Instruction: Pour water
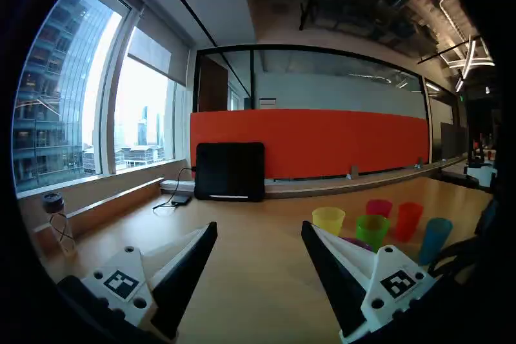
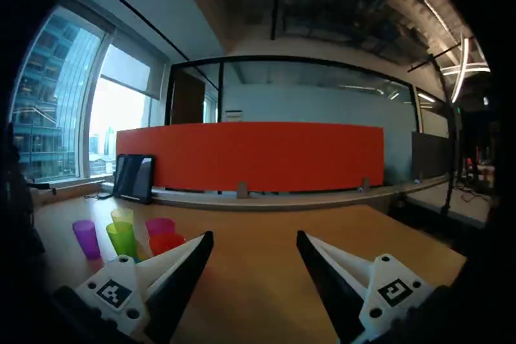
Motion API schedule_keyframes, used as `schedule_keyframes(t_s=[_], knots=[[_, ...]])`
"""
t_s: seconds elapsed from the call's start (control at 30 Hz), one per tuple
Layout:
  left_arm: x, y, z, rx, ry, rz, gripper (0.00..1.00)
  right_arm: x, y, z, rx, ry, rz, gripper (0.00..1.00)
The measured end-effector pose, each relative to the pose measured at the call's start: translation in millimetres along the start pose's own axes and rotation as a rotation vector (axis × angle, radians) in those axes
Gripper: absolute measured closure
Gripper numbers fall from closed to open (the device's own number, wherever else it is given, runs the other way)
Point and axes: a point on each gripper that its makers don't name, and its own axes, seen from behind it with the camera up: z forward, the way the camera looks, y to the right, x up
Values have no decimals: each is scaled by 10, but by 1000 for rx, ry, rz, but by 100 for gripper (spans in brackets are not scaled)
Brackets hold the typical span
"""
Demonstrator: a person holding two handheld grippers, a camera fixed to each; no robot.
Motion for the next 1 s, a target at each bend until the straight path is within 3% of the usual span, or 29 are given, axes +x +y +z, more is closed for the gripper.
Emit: schedule_keyframes(t_s=[0.2, 0.67, 1.0], knots=[[331, 17, 60, -33, 1, -3, 3, 231, -4, 20, 14, -14, -6, 0], [1174, 79, 281, -105, -4, 52, 3, 861, 12, 231, 57, -64, -26, 0], [1706, 128, 385, -150, 5, 30, 3, 1354, -27, 349, 88, -57, -24, 0]])
